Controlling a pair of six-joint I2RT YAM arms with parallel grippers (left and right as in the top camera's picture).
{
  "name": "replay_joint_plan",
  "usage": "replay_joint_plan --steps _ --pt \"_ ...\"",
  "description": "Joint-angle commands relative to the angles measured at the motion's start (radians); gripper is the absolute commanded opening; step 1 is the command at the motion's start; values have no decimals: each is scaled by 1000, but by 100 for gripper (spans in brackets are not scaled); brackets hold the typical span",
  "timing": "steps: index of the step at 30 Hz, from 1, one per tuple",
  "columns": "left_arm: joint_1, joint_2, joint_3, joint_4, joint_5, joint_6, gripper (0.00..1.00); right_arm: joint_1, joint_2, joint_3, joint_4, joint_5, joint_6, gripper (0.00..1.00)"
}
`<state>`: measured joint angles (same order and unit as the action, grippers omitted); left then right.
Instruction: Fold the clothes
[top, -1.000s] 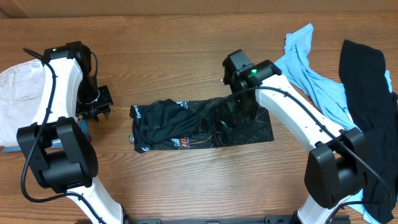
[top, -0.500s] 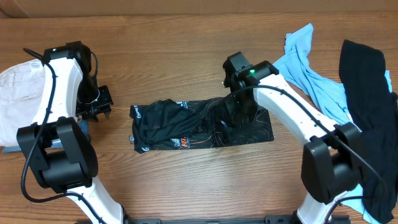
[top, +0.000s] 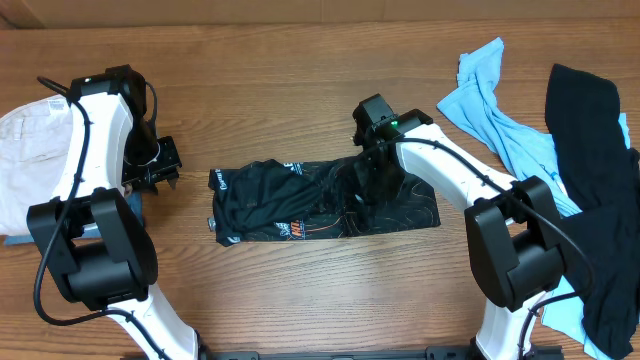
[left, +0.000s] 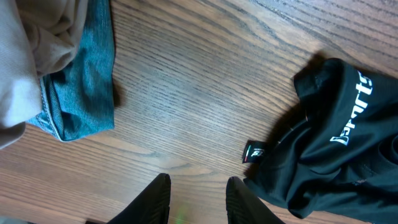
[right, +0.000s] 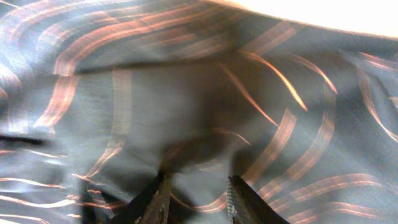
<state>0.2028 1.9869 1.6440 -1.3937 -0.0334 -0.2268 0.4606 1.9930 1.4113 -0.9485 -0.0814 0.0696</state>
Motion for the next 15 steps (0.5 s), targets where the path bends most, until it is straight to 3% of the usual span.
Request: replay_joint_plan --steps 1,7,15 --pt "-7 -18 -1 4 12 6 33 5 12 -1 55 -158 -59 34" --pt "-7 -18 -1 5 12 6 33 5 12 3 148 -175 -58 34" --pt "-7 -18 -1 8 12 6 33 -3 -13 35 92 -138 -56 35"
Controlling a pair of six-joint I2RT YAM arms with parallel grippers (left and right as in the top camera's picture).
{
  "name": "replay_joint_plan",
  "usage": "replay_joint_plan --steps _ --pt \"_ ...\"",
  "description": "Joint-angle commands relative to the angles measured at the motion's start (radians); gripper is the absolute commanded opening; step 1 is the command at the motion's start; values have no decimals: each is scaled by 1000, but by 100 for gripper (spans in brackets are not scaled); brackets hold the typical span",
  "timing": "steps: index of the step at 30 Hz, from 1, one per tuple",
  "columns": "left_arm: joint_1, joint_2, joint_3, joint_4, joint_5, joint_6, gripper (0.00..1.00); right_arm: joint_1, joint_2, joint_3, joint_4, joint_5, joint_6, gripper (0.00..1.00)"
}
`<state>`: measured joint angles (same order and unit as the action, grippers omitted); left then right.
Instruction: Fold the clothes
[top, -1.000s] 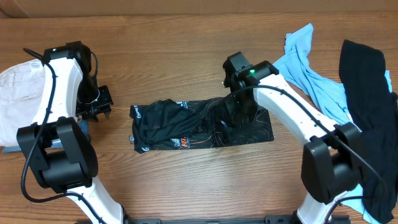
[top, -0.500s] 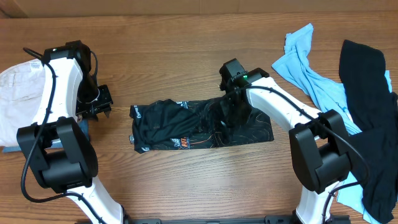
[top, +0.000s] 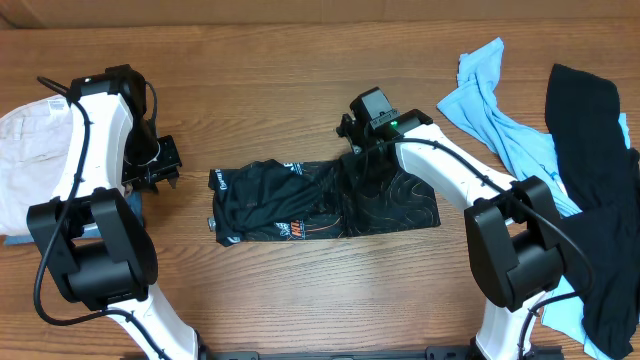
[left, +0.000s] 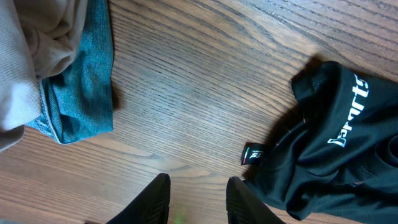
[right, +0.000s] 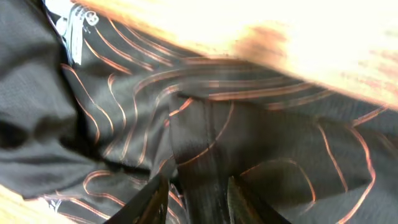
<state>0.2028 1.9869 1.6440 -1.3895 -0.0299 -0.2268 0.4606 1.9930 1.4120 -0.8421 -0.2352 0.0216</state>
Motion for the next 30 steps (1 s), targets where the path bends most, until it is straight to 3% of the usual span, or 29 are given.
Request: replay_joint_plan --steps 1,12,16,19,24,30 --pt "-7 -18 -1 3 9 6 33 -7 -26 43 -30 41 2 35" --pt "-7 -18 -1 3 9 6 34 -19 -160 66 -175 188 40 36" --pt "-8 -18 -2 2 71 25 42 -21 -165 70 -246 409 191 36" --pt "-22 -18 -9 8 168 134 45 -44 -191 88 -308 524 276 38" --pt "-67 -18 -57 61 191 188 49 -136 -263 98 -351 518 275 44" --pt "-147 -18 -187 230 314 275 51 -286 -315 98 -395 455 263 45"
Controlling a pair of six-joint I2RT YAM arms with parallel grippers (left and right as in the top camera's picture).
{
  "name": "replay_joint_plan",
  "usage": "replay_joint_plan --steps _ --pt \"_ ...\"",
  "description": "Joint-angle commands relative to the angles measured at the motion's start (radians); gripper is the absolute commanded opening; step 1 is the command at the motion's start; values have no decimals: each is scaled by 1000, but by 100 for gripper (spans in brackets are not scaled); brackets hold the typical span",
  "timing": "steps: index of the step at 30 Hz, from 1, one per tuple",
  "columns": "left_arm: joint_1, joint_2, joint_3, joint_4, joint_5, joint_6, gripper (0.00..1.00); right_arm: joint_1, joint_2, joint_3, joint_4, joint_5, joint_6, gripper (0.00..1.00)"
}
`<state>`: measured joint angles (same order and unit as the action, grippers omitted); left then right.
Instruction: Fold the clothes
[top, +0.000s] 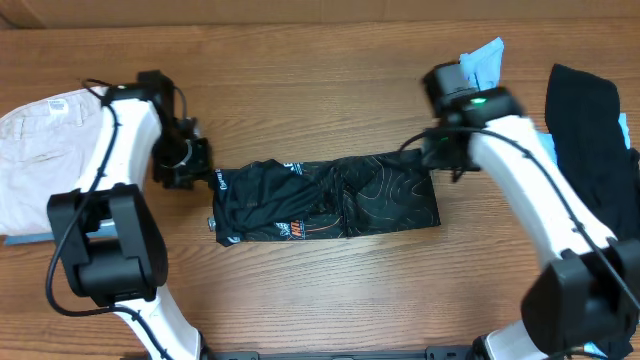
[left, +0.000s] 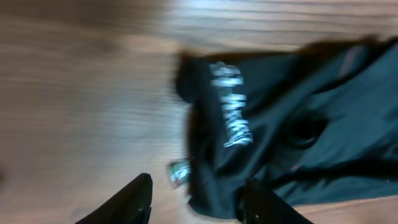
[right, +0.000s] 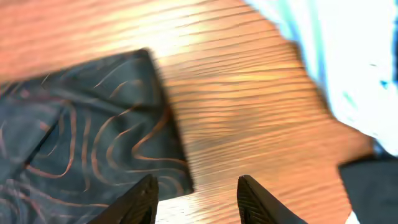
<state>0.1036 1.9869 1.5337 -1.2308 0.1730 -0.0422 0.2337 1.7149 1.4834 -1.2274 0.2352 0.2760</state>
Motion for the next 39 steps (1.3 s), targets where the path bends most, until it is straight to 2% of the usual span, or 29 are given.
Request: replay_joint_plan --steps 1,5,9,16,20,24,27,30,32,39 --pt "-55 -18 -90 89 115 90 51 -74 -37 26 -13 -24 9 45" --pt "-87 -18 -164 179 116 64 52 -127 -37 26 -17 -68 -11 45" --pt "-98 -18 -248 262 115 11 56 -151 -37 26 -16 -72 -21 45" --pt "-100 -18 -324 303 96 0 57 -153 -37 26 -16 -72 -21 45" --pt "-97 -21 -267 258 85 -3 57 -153 -37 26 -17 -72 -21 45" --pt "-97 -26 -149 179 12 -5 57 -153 -37 26 -17 -72 -21 45" --pt "-97 -27 -52 99 -104 -61 57 -153 -37 26 -17 -72 -21 44" --pt "-97 -27 8 23 -118 -104 59 -153 -37 26 -16 -72 -21 45" --pt "-97 -27 6 -8 -103 -138 66 -153 -37 26 -16 -72 -21 45" --pt "-99 -27 -112 18 -50 -135 67 -153 -37 26 -17 -72 -21 45"
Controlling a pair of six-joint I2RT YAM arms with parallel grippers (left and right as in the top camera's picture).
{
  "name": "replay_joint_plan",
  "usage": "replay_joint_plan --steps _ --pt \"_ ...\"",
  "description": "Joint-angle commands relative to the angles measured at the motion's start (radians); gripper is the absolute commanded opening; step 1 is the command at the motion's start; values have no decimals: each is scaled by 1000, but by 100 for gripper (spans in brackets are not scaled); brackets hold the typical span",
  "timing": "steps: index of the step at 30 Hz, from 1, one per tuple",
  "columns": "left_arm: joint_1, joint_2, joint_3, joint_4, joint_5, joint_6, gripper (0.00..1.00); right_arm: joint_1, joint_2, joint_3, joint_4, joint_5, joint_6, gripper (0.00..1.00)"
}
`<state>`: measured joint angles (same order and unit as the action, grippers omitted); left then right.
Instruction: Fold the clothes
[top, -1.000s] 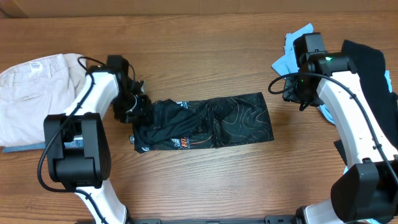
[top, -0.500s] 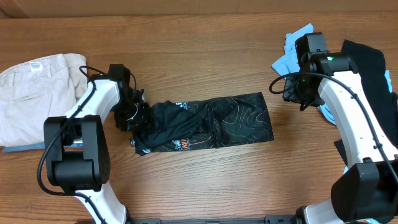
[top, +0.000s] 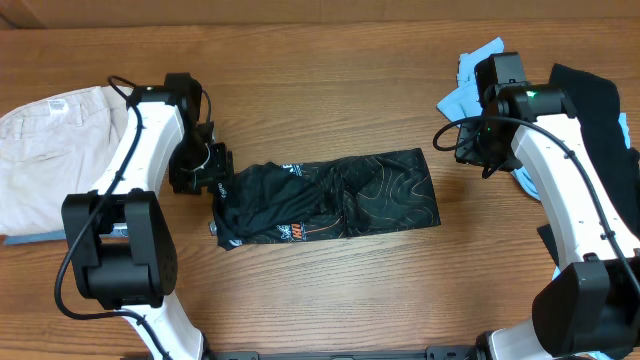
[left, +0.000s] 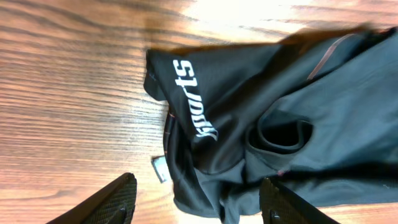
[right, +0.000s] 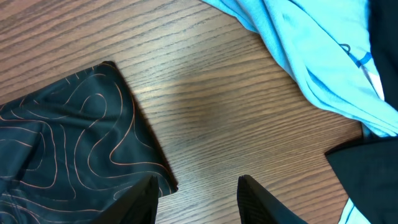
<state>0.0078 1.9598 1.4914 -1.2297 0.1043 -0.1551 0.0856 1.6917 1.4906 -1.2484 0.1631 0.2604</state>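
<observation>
A black garment with orange line pattern (top: 335, 198) lies as a folded strip mid-table. Its left end, with white lettering (left: 193, 102) and a small white label (left: 160, 168), sits between the wide-open fingers of my left gripper (top: 212, 183), also seen in the left wrist view (left: 200, 205). My right gripper (top: 466, 146) hangs open just right of the strip's right end. In the right wrist view this gripper (right: 198, 202) has bare wood between its fingers, with the garment's corner (right: 74, 143) off to the left.
Beige trousers (top: 45, 150) lie at the far left over a bit of teal cloth (top: 14, 240). A light blue shirt (top: 478, 62) (right: 311, 56) and a black garment (top: 590, 120) are heaped at the right, close behind my right arm.
My left gripper has shifted slightly right and nearer, onto the garment's left end, and its fingers stand wider apart. My right gripper has moved a little right, off the garment's right edge.
My right gripper was first down on the garment's middle, with the left gripper idle near the beige trousers. Then the right gripper was at the garment's far edge. Later each gripper was at one end of the strip, where both now stand open.
</observation>
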Motion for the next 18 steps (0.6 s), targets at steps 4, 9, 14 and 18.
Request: replay_joint_plan --steps 4,9,14,18 --pt "-4 0 -167 115 51 -6 69 -5 -14 19 3 -1 -5 45" --pt "-5 0 -271 230 126 34 70 -5 -14 19 3 -8 -6 45" --pt "-9 0 -341 301 137 45 63 -5 -14 19 3 -8 -6 45" --pt "-8 0 -341 299 140 67 16 -5 -14 19 1 -8 -5 45"
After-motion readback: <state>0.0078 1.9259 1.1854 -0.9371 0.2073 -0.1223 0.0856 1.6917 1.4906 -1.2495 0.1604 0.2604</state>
